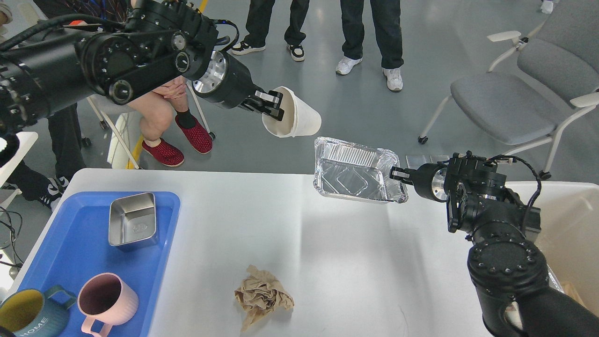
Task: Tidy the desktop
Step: 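Lift the paper cup with the left gripper toward the foil tray, then lower the paper cup into the foil tray held by the right gripper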
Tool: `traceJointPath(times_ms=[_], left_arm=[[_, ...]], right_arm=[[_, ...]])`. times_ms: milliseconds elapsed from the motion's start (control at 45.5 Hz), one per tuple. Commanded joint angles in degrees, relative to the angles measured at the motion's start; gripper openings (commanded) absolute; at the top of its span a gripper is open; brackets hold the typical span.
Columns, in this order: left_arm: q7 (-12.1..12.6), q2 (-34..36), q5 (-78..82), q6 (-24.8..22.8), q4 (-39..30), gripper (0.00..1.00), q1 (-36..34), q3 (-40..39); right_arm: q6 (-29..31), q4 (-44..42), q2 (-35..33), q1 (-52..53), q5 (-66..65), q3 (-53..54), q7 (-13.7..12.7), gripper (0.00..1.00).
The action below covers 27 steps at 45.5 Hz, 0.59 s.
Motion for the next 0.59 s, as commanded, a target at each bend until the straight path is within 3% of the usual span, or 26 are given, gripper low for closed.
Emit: traceJointPath(times_ms=[0,242,571], left_arm=[[0.0,-5.0,-1.8,0.1,5.0,0.04,1.3,-0.2],[-0.2,-13.8,-4.3,0.7,15.0,0.04,5.6,-0.3],[0.0,-17.9,-5.5,6.5,18.6,0.04,11.0,-0.7]], right_arm=[[0.0,0.0,0.0,0.1,0.0,0.0,0.0,0.00],[0.0,0.0,0.0,0.3,0.0,0.0,0.0,0.00],[0.0,0.0,0.0,0.3,0.1,0.0,0.1,0.00]])
